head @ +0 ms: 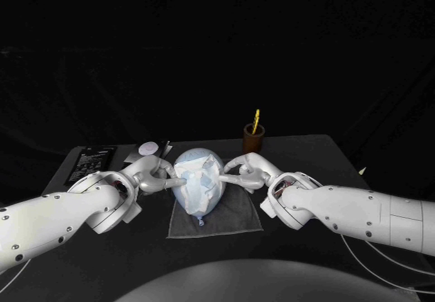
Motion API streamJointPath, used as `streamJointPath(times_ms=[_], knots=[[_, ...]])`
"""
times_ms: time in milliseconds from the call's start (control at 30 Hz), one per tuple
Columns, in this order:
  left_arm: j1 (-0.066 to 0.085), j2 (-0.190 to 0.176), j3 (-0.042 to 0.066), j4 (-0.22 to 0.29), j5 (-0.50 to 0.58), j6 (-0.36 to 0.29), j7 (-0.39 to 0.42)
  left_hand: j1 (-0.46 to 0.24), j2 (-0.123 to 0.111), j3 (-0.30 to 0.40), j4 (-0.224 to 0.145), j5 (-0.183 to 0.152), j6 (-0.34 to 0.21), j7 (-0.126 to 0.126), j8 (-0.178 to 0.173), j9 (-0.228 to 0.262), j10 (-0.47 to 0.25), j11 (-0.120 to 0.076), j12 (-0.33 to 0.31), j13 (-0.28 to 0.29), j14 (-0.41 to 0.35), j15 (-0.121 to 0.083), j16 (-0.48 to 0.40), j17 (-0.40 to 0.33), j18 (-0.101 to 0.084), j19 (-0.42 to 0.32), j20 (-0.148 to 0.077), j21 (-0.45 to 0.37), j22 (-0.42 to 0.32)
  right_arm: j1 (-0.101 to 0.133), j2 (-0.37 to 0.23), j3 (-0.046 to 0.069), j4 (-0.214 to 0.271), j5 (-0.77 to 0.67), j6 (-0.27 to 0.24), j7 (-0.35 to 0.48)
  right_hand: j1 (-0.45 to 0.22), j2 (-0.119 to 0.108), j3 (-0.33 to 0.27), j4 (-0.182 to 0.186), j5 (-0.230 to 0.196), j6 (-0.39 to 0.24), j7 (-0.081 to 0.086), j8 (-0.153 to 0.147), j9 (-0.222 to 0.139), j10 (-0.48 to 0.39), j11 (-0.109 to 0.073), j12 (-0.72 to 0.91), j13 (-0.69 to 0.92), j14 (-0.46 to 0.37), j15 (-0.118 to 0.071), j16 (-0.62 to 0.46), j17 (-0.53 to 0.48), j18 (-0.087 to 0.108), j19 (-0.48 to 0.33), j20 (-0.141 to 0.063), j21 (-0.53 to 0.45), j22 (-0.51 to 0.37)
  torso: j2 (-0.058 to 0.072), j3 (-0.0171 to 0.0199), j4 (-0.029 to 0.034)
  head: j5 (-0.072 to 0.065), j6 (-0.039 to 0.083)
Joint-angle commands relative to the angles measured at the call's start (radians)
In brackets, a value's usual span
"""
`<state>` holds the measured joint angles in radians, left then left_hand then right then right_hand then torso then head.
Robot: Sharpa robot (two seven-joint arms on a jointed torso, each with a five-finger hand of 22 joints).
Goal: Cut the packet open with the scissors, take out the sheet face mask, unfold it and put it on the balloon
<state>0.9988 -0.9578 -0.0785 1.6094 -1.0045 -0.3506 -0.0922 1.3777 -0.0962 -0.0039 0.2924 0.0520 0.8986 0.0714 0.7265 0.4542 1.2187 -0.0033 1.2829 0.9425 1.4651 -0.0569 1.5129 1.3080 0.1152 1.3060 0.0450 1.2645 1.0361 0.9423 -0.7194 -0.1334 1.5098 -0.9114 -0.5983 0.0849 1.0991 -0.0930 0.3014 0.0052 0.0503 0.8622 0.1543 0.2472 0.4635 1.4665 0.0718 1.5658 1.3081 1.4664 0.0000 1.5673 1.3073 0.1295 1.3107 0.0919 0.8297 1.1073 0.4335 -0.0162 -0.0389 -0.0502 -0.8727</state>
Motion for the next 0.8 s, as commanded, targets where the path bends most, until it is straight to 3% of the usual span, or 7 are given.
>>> streamJointPath(times_ms=[33, 233, 333, 500, 667, 800], knots=[[-0.001, 0.003, -0.001, -0.002, 0.0, 0.006, -0.006, 0.003, 0.004, -0.006, -0.002, -0.003, -0.002, -0.006, 0.006, -0.001, 0.005, -0.001, 0.003, 0.0, 0.046, -0.006, 0.003, 0.055, -0.009, 0.003, -0.005, 0.005, 0.0, -0.003, 0.004, 0.0, -0.004, -0.023, 0.013, -0.029, 0.012, 0.005, -0.007, 0.001, -0.002, 0.013, -0.002, -0.001, 0.001, 0.104, 0.0, 0.005, 0.263, 0.104, 0.001, 0.003, 0.263, 0.014, 0.001, 0.006, -0.001, 0.002, -0.001, 0.0003, -0.0002, 0.002, 0.0], [-0.001, 0.002, -0.001, -0.004, 0.002, 0.007, -0.007, 0.005, 0.006, -0.006, -0.002, -0.003, -0.002, -0.007, 0.006, -0.001, 0.006, -0.001, 0.003, 0.001, 0.047, -0.006, 0.004, 0.056, -0.009, 0.004, -0.005, 0.005, 0.001, -0.005, 0.007, -0.001, -0.007, -0.025, 0.005, -0.03, 0.045, 0.025, -0.012, 0.002, -0.002, 0.046, -0.01, 0.005, 0.002, 0.104, -0.007, 0.005, 0.263, 0.104, -0.005, 0.003, 0.263, 0.015, 0.004, 0.003, 0.004, 0.006, 0.0, 0.0011, -0.0005, 0.003, 0.0], [-0.001, 0.002, -0.001, -0.005, 0.002, 0.008, -0.007, 0.005, 0.006, -0.006, -0.002, -0.003, -0.002, -0.007, 0.006, -0.001, 0.006, -0.001, 0.003, 0.001, 0.047, -0.006, 0.004, 0.056, -0.009, 0.004, -0.005, 0.005, 0.001, -0.005, 0.009, -0.001, -0.006, -0.025, -0.006, -0.025, 0.079, 0.052, 0.002, -0.006, -0.002, 0.081, -0.022, 0.017, 0.005, 0.104, -0.017, 0.005, 0.263, 0.104, -0.012, 0.003, 0.263, 0.014, 0.007, -0.001, 0.011, 0.01, 0.0, 0.0012, -0.0008, 0.003, 0.0], [-0.001, 0.002, -0.001, -0.007, 0.002, 0.01, -0.009, 0.005, 0.006, -0.006, -0.002, -0.003, -0.002, -0.007, 0.006, -0.001, 0.006, -0.001, 0.003, 0.001, 0.047, -0.006, 0.004, 0.056, -0.009, 0.004, -0.005, 0.005, 0.001, -0.006, 0.011, -0.001, -0.006, -0.025, -0.024, -0.019, 0.153, 0.087, 0.04, -0.045, -0.002, 0.156, -0.061, 0.057, 0.019, 0.104, -0.051, 0.005, 0.263, 0.104, -0.039, 0.003, 0.263, 0.013, 0.014, -0.021, 0.023, 0.018, 0.0, 0.0008, -0.0004, 0.001, 0.0], [-0.001, 0.001, -0.001, -0.008, 0.003, 0.012, -0.009, 0.005, 0.006, -0.006, -0.002, -0.003, -0.002, -0.007, 0.006, -0.001, 0.006, -0.001, 0.003, 0.001, 0.047, -0.006, 0.004, 0.056, -0.009, 0.004, -0.005, 0.005, 0.001, -0.006, 0.013, -0.001, -0.007, -0.026, -0.045, -0.014, 0.19, 0.092, 0.064, -0.081, -0.002, 0.186, -0.087, 0.089, 0.035, 0.104, -0.074, 0.005, 0.263, 0.104, -0.06, 0.003, 0.263, 0.012, 0.018, -0.041, 0.029, 0.022, 0.0, 0.0006, 0.0001, 0.001, 0.0], [-0.001, 0.0, -0.001, -0.008, 0.003, 0.014, -0.01, 0.005, 0.006, -0.006, -0.002, -0.003, -0.002, -0.007, 0.006, -0.001, 0.006, -0.001, 0.003, 0.001, 0.047, -0.006, 0.004, 0.056, -0.009, 0.004, -0.005, 0.005, 0.001, -0.006, 0.014, -0.001, -0.005, -0.026, -0.065, -0.007, 0.187, 0.086, 0.081, -0.096, -0.002, 0.195, -0.097, 0.118, 0.055, 0.104, -0.084, 0.005, 0.263, 0.104, -0.071, 0.003, 0.263, 0.01, 0.022, -0.052, 0.034, 0.026, 0.0, 0.0002, -0.0001, 0.001, 0.0]])
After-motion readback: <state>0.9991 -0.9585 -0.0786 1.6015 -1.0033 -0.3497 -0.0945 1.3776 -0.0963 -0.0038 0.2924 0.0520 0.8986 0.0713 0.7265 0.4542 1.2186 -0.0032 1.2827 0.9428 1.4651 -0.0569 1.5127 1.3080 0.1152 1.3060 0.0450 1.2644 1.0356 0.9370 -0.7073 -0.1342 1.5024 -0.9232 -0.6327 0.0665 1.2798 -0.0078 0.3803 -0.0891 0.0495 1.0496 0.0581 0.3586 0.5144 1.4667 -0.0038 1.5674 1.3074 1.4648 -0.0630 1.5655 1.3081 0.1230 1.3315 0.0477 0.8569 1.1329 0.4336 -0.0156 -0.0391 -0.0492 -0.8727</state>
